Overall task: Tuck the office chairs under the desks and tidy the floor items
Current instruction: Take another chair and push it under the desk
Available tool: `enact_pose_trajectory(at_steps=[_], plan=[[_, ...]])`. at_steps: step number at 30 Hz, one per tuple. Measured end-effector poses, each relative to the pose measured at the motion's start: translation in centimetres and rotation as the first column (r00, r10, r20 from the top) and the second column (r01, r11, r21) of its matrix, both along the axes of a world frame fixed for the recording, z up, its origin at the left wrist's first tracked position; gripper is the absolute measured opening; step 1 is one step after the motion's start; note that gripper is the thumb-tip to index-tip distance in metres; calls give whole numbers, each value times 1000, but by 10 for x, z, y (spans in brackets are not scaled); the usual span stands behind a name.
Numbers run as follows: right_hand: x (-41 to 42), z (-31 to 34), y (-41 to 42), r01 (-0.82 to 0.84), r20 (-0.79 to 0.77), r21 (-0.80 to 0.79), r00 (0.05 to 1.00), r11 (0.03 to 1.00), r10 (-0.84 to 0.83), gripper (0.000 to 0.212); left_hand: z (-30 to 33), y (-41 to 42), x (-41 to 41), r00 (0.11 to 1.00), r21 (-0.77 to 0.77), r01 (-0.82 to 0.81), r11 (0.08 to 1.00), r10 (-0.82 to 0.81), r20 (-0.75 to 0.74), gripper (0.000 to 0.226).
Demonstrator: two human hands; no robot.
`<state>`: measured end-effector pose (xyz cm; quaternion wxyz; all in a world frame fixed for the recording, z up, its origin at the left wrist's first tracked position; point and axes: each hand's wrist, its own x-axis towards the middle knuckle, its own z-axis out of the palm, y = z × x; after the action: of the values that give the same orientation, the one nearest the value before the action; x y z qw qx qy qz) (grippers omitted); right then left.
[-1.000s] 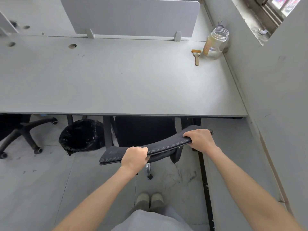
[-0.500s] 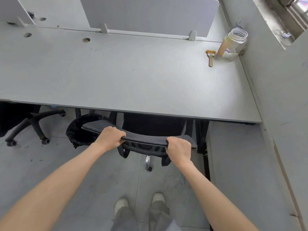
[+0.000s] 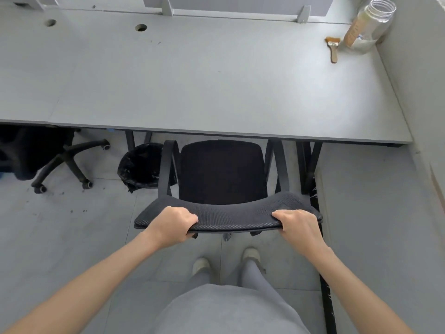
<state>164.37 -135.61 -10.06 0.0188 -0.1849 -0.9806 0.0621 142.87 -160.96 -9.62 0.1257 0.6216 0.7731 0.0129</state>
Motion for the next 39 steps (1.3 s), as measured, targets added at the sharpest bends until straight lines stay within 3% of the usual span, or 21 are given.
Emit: enact_pose_trajectory(at_steps=[8,13,15,19,22,24,27,30,33,36,39], plan=[[17,1,-41,-24,-100,-10,995,1000,23,47,-11,-35,-7,988,1,144,990,-144,53,14],[-9,-7,-32,70,-108,-22,992,997,-72,45,-5,-9,-48,988,-5,152,988,-152,-3,15],[-22,-7,-24,84,-121,-14,989,996,-85,33,-3,9,-66,989,0,145,989,-145,-12,23],[-53,1,21,93,-129,-9,987,996,-94,15,13,62,-86,988,-64,153,986,-154,-14,12],[-72,7,81,104,-53,23,993,994,-102,19,21,109,-75,999,-127,44,991,-45,-5,22],[-82,16,123,127,86,28,988,992,-129,27,27,138,-59,999,-180,-25,983,19,-31,28],[-82,26,157,88,182,15,979,996,-89,36,25,159,-31,1000,-205,-25,978,22,-15,28],[-70,28,145,-19,83,20,996,1000,17,40,20,142,-23,998,-152,63,986,-66,-11,24],[-54,15,105,-61,-55,-2,997,998,61,44,2,97,-40,986,-64,161,985,-163,-30,35],[-41,-2,56,-45,-132,-21,990,999,42,27,-6,61,-69,973,-75,232,970,-230,25,23],[-50,-6,23,21,-186,-24,982,999,-25,38,-5,54,-102,965,-62,261,963,-262,-15,11]])
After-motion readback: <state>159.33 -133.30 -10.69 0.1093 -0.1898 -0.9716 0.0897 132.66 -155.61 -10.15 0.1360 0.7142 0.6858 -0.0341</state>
